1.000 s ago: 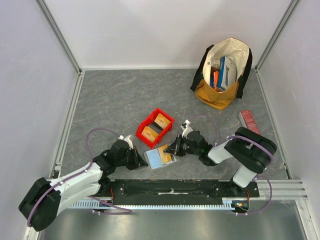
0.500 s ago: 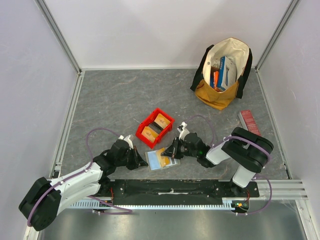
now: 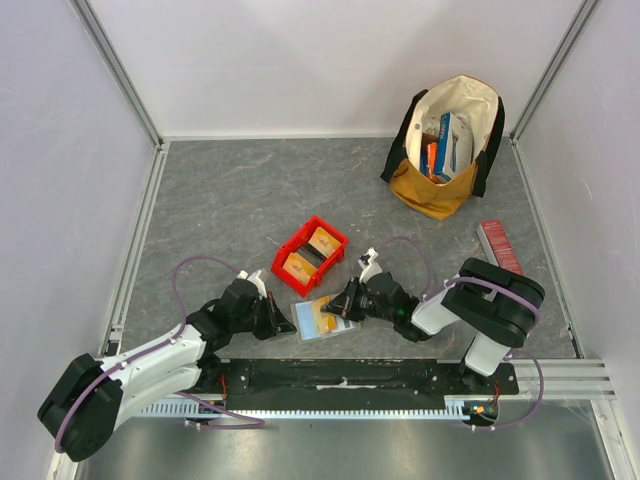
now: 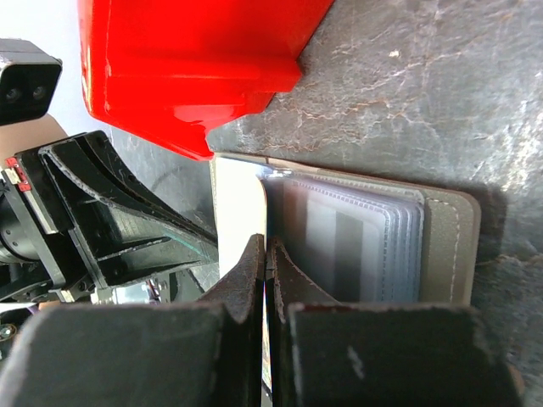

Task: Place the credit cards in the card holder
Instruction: Insert the credit card into the card holder.

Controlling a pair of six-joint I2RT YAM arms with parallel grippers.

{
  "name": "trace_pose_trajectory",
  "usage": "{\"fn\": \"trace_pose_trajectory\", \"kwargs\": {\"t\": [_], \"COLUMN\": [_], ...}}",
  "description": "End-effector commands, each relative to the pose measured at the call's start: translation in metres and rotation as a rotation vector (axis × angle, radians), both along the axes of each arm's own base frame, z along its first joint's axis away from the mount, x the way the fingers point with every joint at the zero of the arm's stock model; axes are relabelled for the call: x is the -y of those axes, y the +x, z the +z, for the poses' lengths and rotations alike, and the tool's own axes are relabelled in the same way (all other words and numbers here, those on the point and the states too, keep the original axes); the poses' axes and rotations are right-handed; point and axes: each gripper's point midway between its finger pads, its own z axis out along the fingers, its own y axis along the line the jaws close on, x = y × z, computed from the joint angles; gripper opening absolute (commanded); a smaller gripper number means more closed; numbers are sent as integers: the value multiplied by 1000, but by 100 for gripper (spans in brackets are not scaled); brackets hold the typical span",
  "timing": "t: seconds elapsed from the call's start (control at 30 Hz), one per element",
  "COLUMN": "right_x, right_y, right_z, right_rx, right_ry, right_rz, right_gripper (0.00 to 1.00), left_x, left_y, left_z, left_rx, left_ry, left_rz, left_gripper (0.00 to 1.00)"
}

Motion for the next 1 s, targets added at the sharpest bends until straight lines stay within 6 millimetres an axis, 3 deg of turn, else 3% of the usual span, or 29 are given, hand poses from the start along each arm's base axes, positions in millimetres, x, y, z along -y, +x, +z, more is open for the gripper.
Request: {"fn": "trace_pose_trajectory", "kwargs": {"t": [0.0, 0.07, 0.17, 0.3, 0.37, 0.47, 0.7, 0.87, 0.97], "right_x": [-7, -11, 1, 24, 31, 32, 35, 49, 53], "right_y": [-4, -10, -10, 7, 12, 13, 8, 13, 16], "right_z": [-6, -7, -7, 4, 10, 14, -2, 4, 12], "right_rx": [-9, -14, -5, 84, 119, 133, 85, 126, 148], "right_ry": [-35, -46, -94, -245, -308, -351, -485, -592, -611], "right_rz": [-35, -17, -41, -112, -120, -93, -51, -80, -95], "right_gripper": [1, 10, 29, 56, 63, 65, 65, 65, 66], "left_x": [-5, -5, -4, -6, -6, -7, -3, 4, 7], "left_y": [0, 0, 1, 1, 1, 0, 3, 5, 6], "left_z": [-6, -7, -6, -7, -6, -7, -2, 4, 7], "left_rx": [4, 4, 5, 5, 9, 8, 18, 26, 24], "left_ry": [20, 17, 15, 21, 24, 26, 8, -24, -39], "left_rz": [15, 19, 21, 24, 24, 23, 13, 2, -4], "left_gripper": [2, 2, 2, 2, 2, 2, 2, 2, 9]}}
